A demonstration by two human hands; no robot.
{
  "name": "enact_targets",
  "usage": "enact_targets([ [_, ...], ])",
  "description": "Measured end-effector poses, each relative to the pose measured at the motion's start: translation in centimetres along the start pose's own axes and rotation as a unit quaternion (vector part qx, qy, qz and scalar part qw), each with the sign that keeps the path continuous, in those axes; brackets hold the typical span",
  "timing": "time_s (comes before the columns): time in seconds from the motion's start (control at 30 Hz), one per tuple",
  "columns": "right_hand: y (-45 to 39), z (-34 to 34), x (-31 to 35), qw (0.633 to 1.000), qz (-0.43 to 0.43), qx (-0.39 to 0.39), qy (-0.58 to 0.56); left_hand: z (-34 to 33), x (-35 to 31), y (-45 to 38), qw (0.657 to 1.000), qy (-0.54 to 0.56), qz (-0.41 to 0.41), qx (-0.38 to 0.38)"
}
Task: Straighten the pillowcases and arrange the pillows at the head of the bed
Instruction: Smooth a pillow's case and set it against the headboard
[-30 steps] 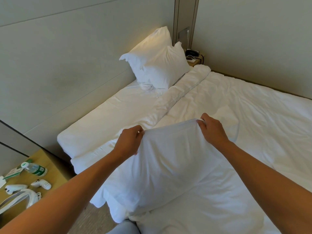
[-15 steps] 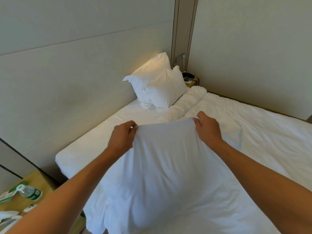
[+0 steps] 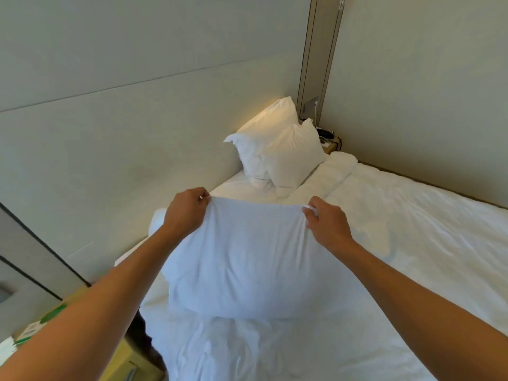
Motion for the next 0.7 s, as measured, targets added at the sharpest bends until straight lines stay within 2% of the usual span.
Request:
enact_targets([
  [0.07,1.5,-4.2,-0.7,0.998,-0.028,0.06,0.023,-2.2,3.6,1.1,0.999,-0.02,0.018,0.036],
  [0.17,3.1,-8.7,-1.5,0.991,-0.061,0.1,0.061,-4.5,7.4,2.0,0.997,0.011,0.023,0.066],
  [0.37,1.5,-11.2,-2.0,0.977,-0.099,0.071,0.175,-6.4,12.6,-0.6,0.989,0.093,-0.02,0.113],
  [0.53,-0.6,-11.1,-2.6,0.985,-0.106,0.038,0.131,-8.4,15.7,-2.8,0.98,0.112,-0.052,0.159],
  [0.63,-1.2,-10.5,-2.5,0.988,-0.129,0.054,0.07,-9.1,16.5,-4.0,0.975,0.11,-0.069,0.182],
  [0.7,-1.5,-10.0,-2.3,0.988,-0.12,0.063,0.073,-9.3,16.6,-4.6,0.974,0.088,-0.081,0.191],
])
Point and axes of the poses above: each hand's wrist, its own y-axis away from the middle knuckle, its own z-axis out of the back of the hand, x = y × z, the point moved 2 cm from there along -y, towards the middle knuckle, and after that the axes turned 11 degrees about -z, right-handed, at the moved point
